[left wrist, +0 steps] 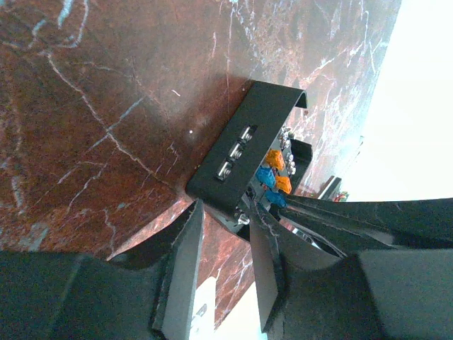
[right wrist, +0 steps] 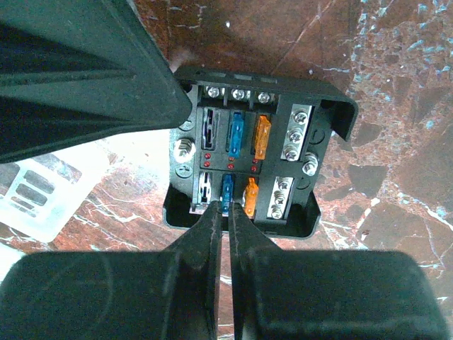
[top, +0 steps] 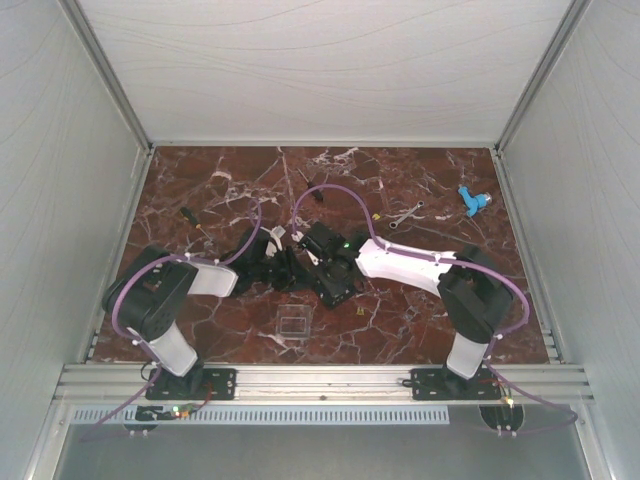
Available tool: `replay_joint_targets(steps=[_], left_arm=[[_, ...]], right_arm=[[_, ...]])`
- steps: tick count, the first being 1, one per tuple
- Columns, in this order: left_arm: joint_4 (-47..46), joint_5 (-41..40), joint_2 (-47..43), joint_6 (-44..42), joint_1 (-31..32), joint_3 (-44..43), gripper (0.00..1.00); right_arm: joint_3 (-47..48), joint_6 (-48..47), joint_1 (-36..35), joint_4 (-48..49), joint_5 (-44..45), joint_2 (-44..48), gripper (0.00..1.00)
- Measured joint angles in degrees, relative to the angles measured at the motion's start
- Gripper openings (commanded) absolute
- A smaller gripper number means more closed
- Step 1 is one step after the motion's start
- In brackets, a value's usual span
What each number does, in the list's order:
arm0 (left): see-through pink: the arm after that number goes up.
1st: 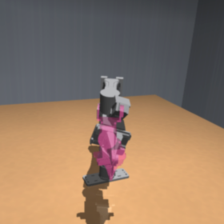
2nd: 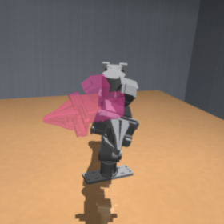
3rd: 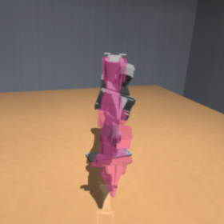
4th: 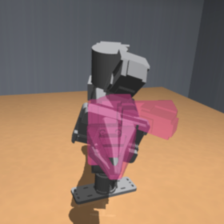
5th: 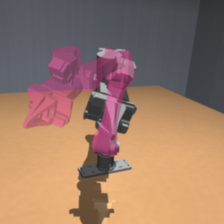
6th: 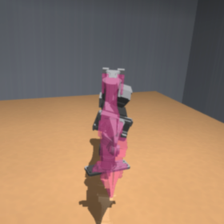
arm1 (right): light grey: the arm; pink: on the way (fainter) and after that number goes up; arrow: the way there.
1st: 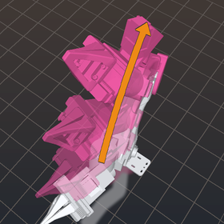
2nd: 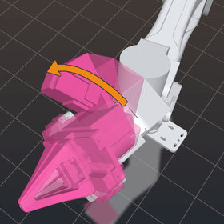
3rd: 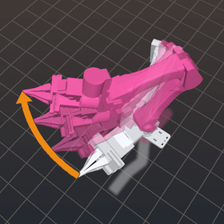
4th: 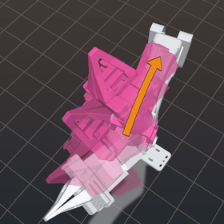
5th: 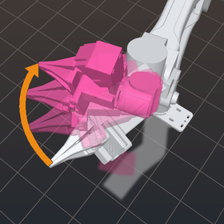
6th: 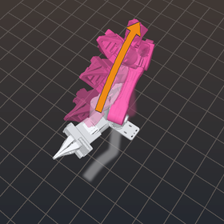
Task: Snap on the fuse box
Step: Install the fuse at the fuse box base.
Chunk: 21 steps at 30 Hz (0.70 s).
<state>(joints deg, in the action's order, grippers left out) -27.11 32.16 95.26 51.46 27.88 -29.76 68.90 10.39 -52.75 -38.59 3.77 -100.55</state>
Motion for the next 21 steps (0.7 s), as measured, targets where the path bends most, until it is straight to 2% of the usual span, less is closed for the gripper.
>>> replay_joint_targets(steps=[11, 21], left_arm=[[0.0, 0.0, 0.0, 0.2, 0.0, 0.2, 0.33], [0.0, 0.0, -0.1, 0.2, 0.0, 0.6, 0.33]], right_arm=[[1.2, -1.2, -0.1, -1.4, -0.9, -0.9, 0.0], [1.6, -2.0, -0.2, -2.5, -3.6, -1.1, 0.1]])
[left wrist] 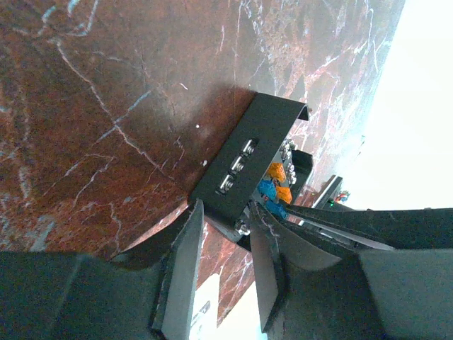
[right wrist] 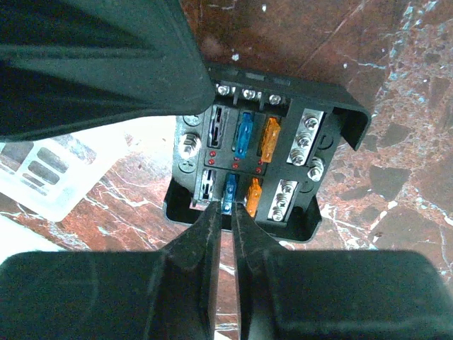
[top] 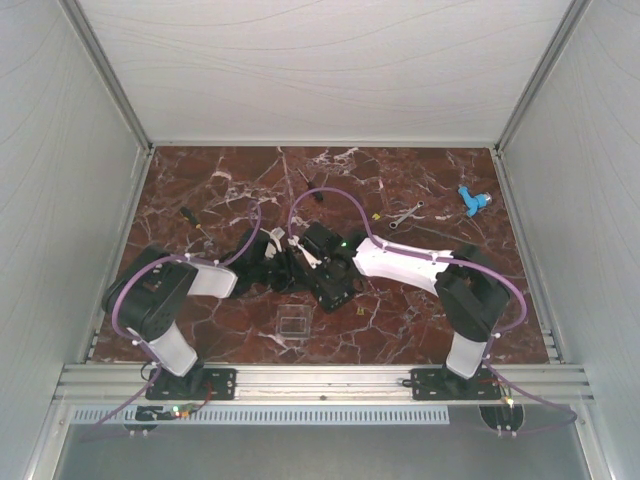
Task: Snap on the fuse box
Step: Install the fuse at the fuse box base.
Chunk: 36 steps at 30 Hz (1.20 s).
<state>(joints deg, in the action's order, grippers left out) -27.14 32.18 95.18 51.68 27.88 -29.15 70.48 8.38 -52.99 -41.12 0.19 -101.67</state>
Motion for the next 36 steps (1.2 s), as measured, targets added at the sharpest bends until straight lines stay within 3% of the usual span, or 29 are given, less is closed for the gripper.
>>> replay_joint_targets(steps=[6, 12, 21, 36], left_arm=[[0.0, 0.0, -0.5, 0.0, 0.0, 0.0, 0.33], [0.0, 0.0, -1.1, 0.0, 0.0, 0.1, 0.34], [0.1, -0.1, -1.6, 0.0, 0.0, 0.3, 0.37], [0.2, -0.3, -1.6, -0.4, 0.4, 0.3, 0.37]], right_arm=[[0.0, 0.2, -0.4, -1.3, -0.3, 0.1, 0.22], [0.0, 2.0, -0.4, -1.5, 0.9, 2.3, 0.24], [0.8, 5.4, 1.3, 0.5, 2.0, 4.9, 0.16], [0.6, 7.5, 1.5, 1.5, 1.9, 1.0, 0.02]])
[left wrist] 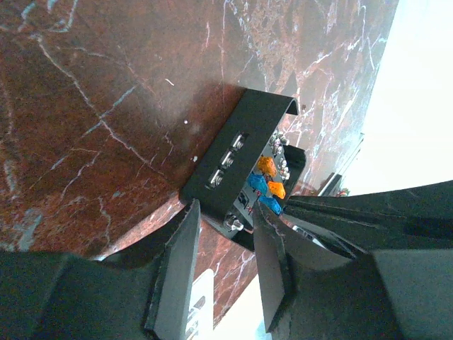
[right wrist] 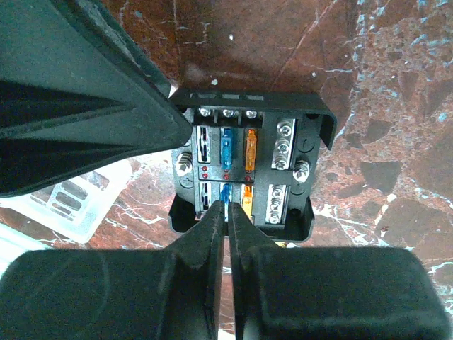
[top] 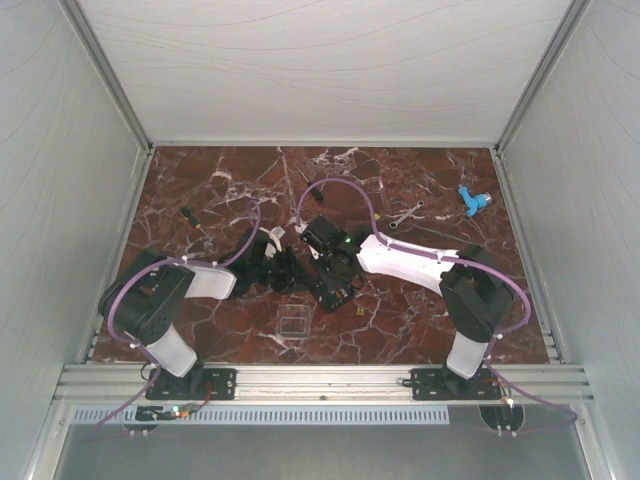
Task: Snap on the fuse box
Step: Install the fuse at the fuse box base.
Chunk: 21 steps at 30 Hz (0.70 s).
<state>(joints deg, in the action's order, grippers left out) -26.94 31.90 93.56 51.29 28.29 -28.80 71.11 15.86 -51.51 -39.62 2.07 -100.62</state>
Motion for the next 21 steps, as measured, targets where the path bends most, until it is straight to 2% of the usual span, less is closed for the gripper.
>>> replay_joint_targets(steps=[21], left_arm=[[0.0, 0.0, 0.0, -0.1, 0.3, 0.7, 0.35]], right_arm=[[-0.5, 0.0, -1.2, -0.5, 0.3, -0.9, 0.0]])
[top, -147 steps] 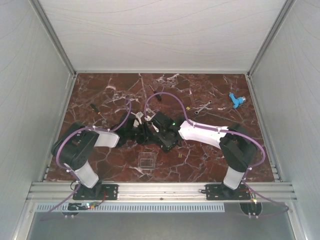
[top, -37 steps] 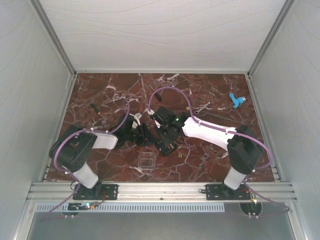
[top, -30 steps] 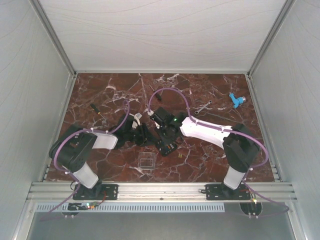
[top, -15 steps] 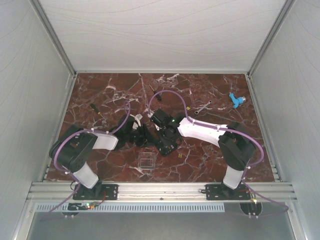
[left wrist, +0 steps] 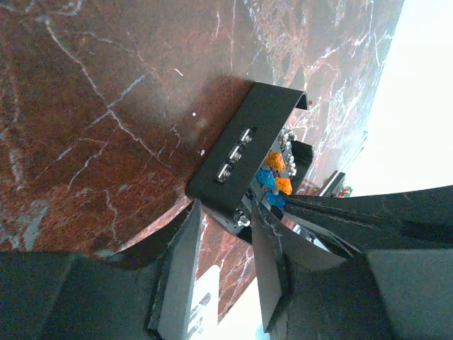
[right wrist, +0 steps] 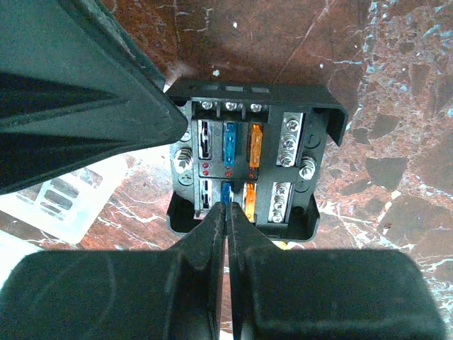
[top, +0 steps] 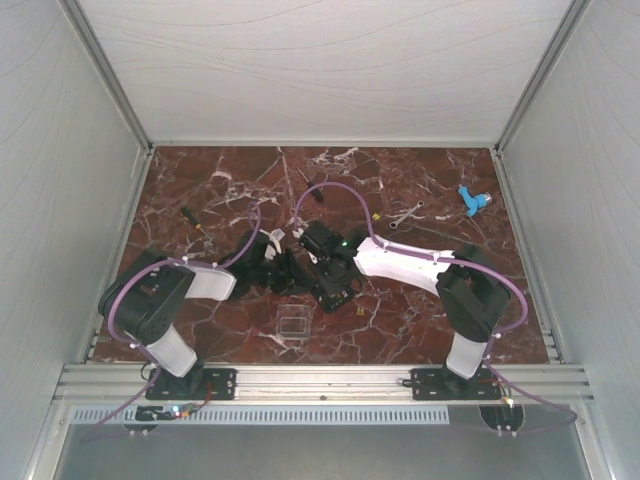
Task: Snap on the fuse box
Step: Install the fuse at the fuse box base.
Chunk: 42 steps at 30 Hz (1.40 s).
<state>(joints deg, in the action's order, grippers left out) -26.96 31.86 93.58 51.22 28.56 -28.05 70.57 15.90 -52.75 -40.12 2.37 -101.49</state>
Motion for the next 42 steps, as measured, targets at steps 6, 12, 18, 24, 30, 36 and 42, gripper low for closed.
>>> replay_joint_targets(steps=[6, 12, 18, 24, 30, 36, 42], left_arm=[[-0.1, 0.0, 0.3, 0.0, 0.0, 0.1, 0.34], [-0.2, 0.1, 0.5, 0.0, 0.0, 0.1, 0.34], [-0.2, 0.1, 0.5, 0.1, 0.0, 0.4, 0.34], [-0.6, 0.1, 0.7, 0.2, 0.0, 0.4, 0.33], [-0.9, 0.1, 0.8, 0.3, 0.0, 0.5, 0.32], [-1.7, 0.1, 1.4, 0.7, 0.0, 0.7, 0.31], [-1.7, 0.1, 1.4, 0.9, 0.0, 0.7, 0.32]], right_arm=[[0.0, 0.0, -0.3, -0.4, 0.4, 0.1, 0.0], [-0.1, 0.0, -0.4, -0.8, 0.3, 0.2, 0.0], [-0.1, 0.0, -0.4, -0.8, 0.3, 0.2, 0.0], [-0.1, 0.0, -0.5, -1.0, 0.3, -0.2, 0.0], [0.5, -0.6, -1.0, -2.4, 0.4, -1.2, 0.0], [0.2, -1.2, -1.2, -3.2, 0.7, -2.7, 0.0], [0.6, -1.2, -1.6, -2.9, 1.5, -2.2, 0.0]])
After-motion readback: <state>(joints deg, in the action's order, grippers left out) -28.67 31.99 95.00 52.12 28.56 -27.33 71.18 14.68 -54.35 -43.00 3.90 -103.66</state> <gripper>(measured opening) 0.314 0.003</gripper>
